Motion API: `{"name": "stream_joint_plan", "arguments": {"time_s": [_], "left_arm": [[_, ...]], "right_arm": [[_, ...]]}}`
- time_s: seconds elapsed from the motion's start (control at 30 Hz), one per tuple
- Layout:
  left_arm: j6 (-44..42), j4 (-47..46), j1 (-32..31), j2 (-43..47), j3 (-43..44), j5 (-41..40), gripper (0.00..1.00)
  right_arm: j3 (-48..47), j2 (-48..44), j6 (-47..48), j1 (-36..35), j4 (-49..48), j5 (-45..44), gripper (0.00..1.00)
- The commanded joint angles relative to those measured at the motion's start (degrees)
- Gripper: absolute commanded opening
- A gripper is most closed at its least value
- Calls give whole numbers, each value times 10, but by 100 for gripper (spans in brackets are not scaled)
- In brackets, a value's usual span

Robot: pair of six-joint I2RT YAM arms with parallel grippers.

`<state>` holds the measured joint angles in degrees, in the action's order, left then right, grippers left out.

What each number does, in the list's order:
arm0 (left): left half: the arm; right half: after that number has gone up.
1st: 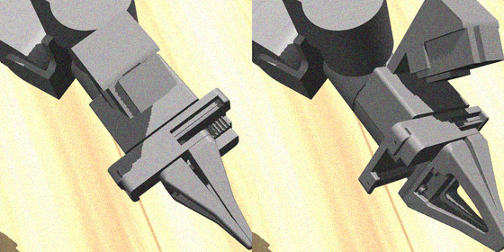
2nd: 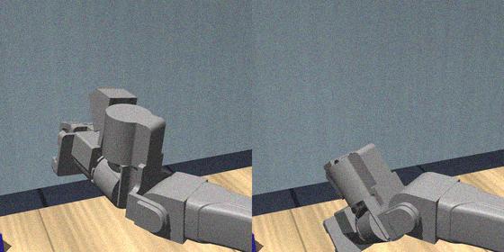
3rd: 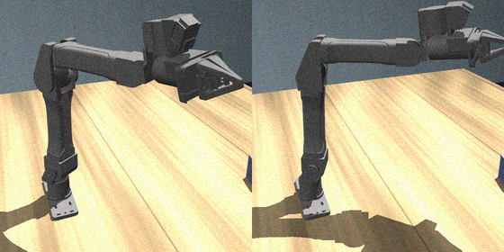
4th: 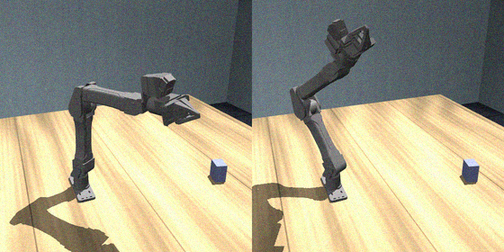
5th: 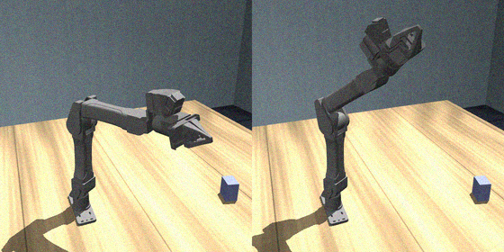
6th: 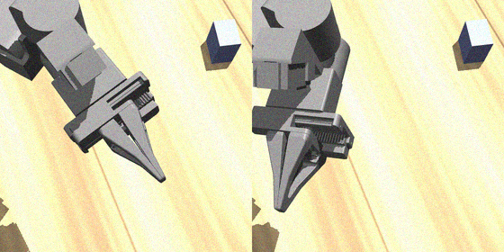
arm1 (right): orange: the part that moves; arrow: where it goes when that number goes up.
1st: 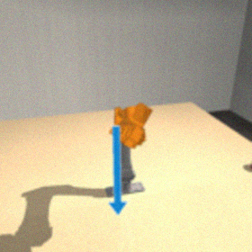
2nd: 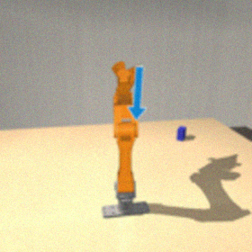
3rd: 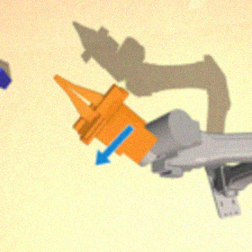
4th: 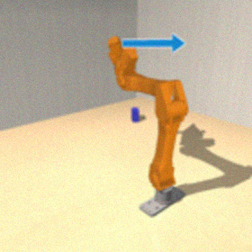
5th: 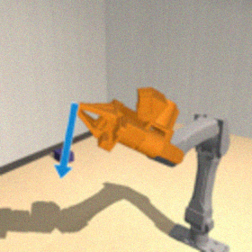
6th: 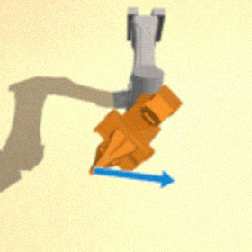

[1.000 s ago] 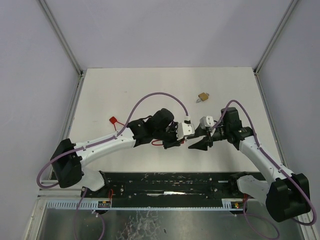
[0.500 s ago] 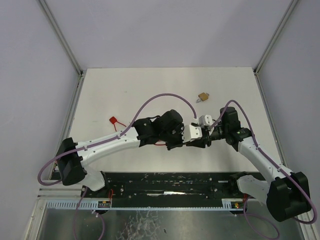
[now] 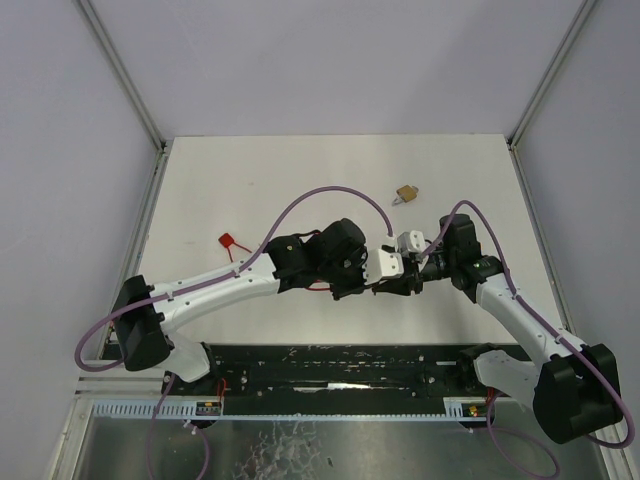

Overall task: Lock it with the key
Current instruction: Lock the lock.

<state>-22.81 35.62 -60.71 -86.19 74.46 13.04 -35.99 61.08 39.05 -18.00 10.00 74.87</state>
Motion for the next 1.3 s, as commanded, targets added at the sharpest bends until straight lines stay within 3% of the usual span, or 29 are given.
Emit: {"name": "stream_joint_plan", "arguments": {"time_s": [0.0, 0.13, 0.3, 0.47, 0.57, 0.63, 0.8, 0.97, 1.07, 1.17, 1.27], "left_arm": [[0, -2, -3, -1, 23, 13, 0], [1, -3, -3, -6, 24, 14, 0], [3, -3, -3, -6, 24, 15, 0], [4, -4, -2, -6, 20, 13, 0], [11, -11, 5, -2, 11, 29, 0], [18, -19, 23, 2, -1, 74, 0], [53, -52, 88, -15, -29, 282, 0], [80, -49, 104, -63, -5, 324, 0], [98, -74, 106, -66, 0, 342, 0], [91, -87, 92, -44, -6, 276, 0], [83, -110, 85, -6, -25, 234, 0]], "right_arm": [[-11, -7, -18, -6, -22, 31, 32], [-8, -5, -25, -8, -29, 27, 31], [-12, -5, -6, -9, -12, 26, 23], [-23, -6, 19, -10, 17, 32, 0], [-37, -9, 82, -10, 71, 24, 0], [-47, -12, 137, -10, 112, 2, 0], [-68, -43, 272, -22, 188, -70, 0], [-55, -74, 294, -28, 181, -137, 0], [-48, -78, 242, -33, 145, -148, 0], [-46, -71, 112, -32, 88, -142, 0], [-50, -59, 56, -26, 74, -127, 0]]}}
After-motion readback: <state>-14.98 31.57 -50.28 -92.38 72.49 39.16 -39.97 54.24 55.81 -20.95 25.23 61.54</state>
